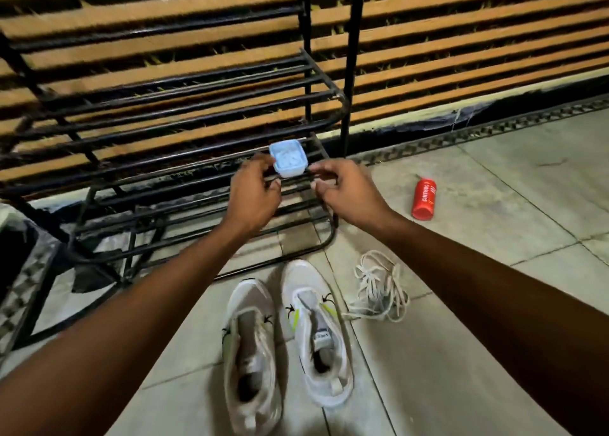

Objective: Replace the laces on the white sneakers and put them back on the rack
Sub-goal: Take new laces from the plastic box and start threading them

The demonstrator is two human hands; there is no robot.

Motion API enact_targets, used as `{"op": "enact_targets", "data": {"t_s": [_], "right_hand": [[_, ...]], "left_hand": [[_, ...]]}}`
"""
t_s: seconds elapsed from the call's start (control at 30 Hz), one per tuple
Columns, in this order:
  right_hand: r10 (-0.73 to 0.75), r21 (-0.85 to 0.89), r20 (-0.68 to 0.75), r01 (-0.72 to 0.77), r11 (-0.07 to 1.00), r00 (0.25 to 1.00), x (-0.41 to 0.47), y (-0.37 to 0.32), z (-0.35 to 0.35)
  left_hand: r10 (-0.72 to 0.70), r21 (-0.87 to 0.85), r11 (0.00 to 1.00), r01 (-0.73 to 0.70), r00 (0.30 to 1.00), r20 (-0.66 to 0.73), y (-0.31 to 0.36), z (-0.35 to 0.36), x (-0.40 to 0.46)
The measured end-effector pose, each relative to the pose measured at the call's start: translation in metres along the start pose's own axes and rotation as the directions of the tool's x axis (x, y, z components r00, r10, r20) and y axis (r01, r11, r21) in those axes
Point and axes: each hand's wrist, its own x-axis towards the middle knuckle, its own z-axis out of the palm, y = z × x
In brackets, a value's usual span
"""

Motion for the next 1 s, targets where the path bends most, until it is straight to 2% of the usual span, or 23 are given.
{"op": "enact_targets", "data": {"t_s": [0.07,0.13,0.33,0.4,0.5,0.67,0.8,0.9,0.93,1.0], "right_hand": [[-0.031,-0.104,-0.02,0.029,0.994,0.999,0.024,0.001,0.009],[0.013,-0.13,-0.024,-0.016,0.991,1.0,0.049,0.007,0.019],[0.036,-0.15,-0.025,-0.039,0.988,0.999,0.09,0.022,0.041],[0.082,-0.1,-0.076,-0.09,0.991,0.994,0.092,0.025,0.044],[0.168,0.081,-0.155,-0.157,0.984,0.974,0.081,0.02,0.042],[0.296,0.259,-0.125,-0.257,0.931,0.947,0.029,-0.013,0.041],[0.41,0.449,-0.018,-0.359,0.819,0.912,-0.013,-0.051,0.043],[0.387,0.504,0.11,-0.387,0.772,0.915,-0.042,-0.079,0.045],[0.377,0.506,0.15,-0.399,0.765,0.914,-0.053,-0.088,0.048],[0.354,0.491,0.209,-0.411,0.768,0.911,-0.071,-0.099,0.054]], "left_hand": [[-0.008,0.019,1.0,0.007,0.999,0.036,-0.008,0.004,0.019],[-0.013,0.02,1.0,0.012,0.999,0.033,-0.014,0.013,0.033],[-0.116,-0.006,0.993,0.116,0.988,-0.101,-0.024,0.044,0.053],[-0.175,-0.086,0.983,0.165,0.976,-0.132,-0.024,0.046,0.052],[-0.289,-0.289,0.926,0.244,0.949,-0.128,-0.021,0.037,0.037],[-0.337,-0.447,0.855,0.264,0.937,-0.091,-0.012,-0.006,-0.021],[-0.441,-0.64,0.71,0.294,0.894,-0.078,-0.006,-0.049,-0.067],[-0.547,-0.716,0.598,0.361,0.836,-0.035,-0.006,-0.068,-0.097],[-0.587,-0.747,0.536,0.395,0.809,0.006,-0.004,-0.072,-0.109],[-0.63,-0.828,0.31,0.467,0.753,0.189,0.001,-0.077,-0.128]]}}
